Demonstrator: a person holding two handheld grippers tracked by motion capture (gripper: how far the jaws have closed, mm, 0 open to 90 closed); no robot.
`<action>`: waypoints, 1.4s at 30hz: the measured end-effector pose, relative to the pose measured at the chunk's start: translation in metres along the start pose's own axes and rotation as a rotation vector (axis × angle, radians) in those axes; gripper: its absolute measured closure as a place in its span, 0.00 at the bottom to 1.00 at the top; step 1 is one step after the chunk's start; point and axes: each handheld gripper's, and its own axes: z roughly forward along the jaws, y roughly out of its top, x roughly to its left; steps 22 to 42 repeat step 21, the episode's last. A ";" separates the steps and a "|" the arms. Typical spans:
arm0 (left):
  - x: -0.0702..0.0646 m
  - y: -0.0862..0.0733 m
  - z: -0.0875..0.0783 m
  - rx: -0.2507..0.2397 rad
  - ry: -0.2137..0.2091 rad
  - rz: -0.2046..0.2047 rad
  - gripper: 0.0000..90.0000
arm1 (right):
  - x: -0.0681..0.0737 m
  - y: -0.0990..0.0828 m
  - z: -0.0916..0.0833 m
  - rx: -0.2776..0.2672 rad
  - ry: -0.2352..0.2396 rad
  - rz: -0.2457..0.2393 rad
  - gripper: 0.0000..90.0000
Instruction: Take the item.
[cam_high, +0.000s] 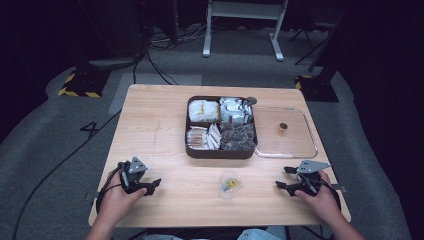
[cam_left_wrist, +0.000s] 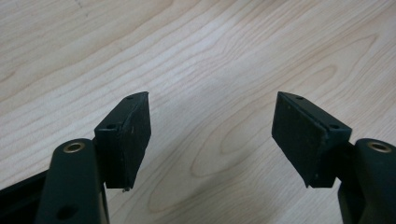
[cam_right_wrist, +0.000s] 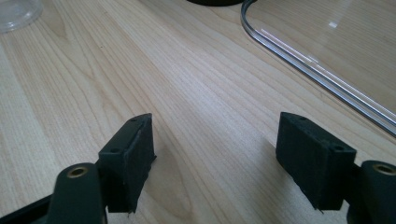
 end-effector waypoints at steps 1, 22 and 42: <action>0.001 -0.003 0.001 0.003 0.004 0.014 0.33 | 0.000 0.000 0.000 0.000 0.000 0.000 0.31; 0.009 -0.020 0.018 -0.031 0.027 -0.029 0.09 | 0.000 0.000 0.001 0.007 -0.013 0.000 0.25; 0.009 -0.020 0.018 -0.031 0.027 -0.029 0.09 | 0.000 0.000 0.001 0.007 -0.013 0.000 0.25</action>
